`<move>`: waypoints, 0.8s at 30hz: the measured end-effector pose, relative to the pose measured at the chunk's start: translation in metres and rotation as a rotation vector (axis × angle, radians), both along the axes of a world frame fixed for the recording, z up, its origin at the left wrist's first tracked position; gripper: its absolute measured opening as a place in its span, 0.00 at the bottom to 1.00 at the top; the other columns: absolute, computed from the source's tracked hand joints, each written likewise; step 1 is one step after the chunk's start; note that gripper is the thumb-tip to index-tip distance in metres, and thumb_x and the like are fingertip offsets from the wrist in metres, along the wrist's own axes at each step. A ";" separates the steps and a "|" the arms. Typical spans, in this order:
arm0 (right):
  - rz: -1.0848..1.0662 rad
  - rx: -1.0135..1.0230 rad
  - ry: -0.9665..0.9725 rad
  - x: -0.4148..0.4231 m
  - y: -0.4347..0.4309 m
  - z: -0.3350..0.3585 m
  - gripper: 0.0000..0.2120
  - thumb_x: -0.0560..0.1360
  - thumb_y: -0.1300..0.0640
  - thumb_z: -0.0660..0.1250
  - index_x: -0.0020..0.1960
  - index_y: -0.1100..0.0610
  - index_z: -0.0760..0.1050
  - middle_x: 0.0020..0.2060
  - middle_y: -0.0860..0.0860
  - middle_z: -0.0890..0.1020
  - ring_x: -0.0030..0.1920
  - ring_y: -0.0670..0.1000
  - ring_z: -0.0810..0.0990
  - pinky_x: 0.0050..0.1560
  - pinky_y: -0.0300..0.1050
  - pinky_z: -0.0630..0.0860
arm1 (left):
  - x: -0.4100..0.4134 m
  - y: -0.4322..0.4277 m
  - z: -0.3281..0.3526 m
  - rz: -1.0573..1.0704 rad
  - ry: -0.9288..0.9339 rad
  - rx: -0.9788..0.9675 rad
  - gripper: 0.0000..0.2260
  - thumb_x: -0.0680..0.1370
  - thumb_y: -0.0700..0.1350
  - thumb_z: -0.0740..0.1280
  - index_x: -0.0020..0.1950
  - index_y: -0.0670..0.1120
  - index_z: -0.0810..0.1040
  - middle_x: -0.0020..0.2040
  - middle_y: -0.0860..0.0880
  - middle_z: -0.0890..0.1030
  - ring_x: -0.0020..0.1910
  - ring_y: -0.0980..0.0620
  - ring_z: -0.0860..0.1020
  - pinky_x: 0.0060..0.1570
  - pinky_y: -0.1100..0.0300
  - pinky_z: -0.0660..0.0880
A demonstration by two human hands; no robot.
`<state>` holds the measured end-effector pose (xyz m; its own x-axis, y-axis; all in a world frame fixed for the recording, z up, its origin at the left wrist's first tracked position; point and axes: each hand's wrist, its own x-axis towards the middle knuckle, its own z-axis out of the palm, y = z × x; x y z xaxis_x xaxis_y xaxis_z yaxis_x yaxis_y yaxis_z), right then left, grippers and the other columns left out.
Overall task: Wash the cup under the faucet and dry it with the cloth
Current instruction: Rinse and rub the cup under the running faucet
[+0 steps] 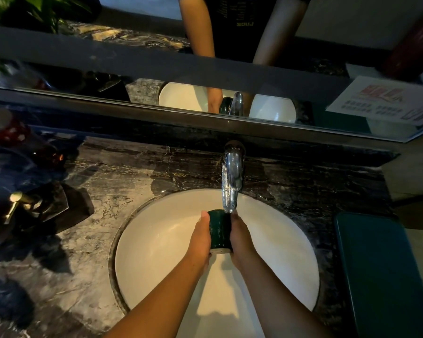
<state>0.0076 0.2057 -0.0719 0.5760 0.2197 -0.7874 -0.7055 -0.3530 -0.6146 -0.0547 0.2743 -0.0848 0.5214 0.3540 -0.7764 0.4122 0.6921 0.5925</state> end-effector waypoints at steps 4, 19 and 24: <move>0.119 -0.007 -0.084 -0.004 0.004 -0.006 0.23 0.78 0.35 0.60 0.61 0.51 0.77 0.56 0.55 0.84 0.55 0.56 0.84 0.61 0.60 0.80 | -0.001 -0.001 -0.002 -0.011 0.059 0.092 0.25 0.85 0.59 0.49 0.52 0.46 0.81 0.56 0.33 0.83 0.56 0.36 0.82 0.61 0.37 0.78; 0.007 -0.041 -0.071 -0.001 -0.005 -0.008 0.15 0.85 0.50 0.53 0.53 0.52 0.77 0.50 0.57 0.83 0.50 0.55 0.83 0.48 0.48 0.80 | -0.002 -0.002 0.006 -0.150 -0.046 0.226 0.27 0.79 0.64 0.63 0.54 0.39 0.82 0.50 0.34 0.85 0.52 0.36 0.84 0.53 0.43 0.81; 0.070 0.035 -0.094 -0.006 -0.004 -0.009 0.17 0.82 0.41 0.58 0.56 0.52 0.78 0.52 0.56 0.85 0.53 0.56 0.84 0.56 0.54 0.81 | -0.005 -0.003 -0.001 -0.108 -0.027 0.173 0.42 0.67 0.75 0.62 0.59 0.39 0.81 0.54 0.32 0.84 0.54 0.34 0.83 0.57 0.37 0.79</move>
<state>0.0018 0.2018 -0.0808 0.6289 0.2888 -0.7218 -0.6185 -0.3767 -0.6896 -0.0594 0.2711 -0.0861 0.5835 0.4219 -0.6939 0.4605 0.5320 0.7106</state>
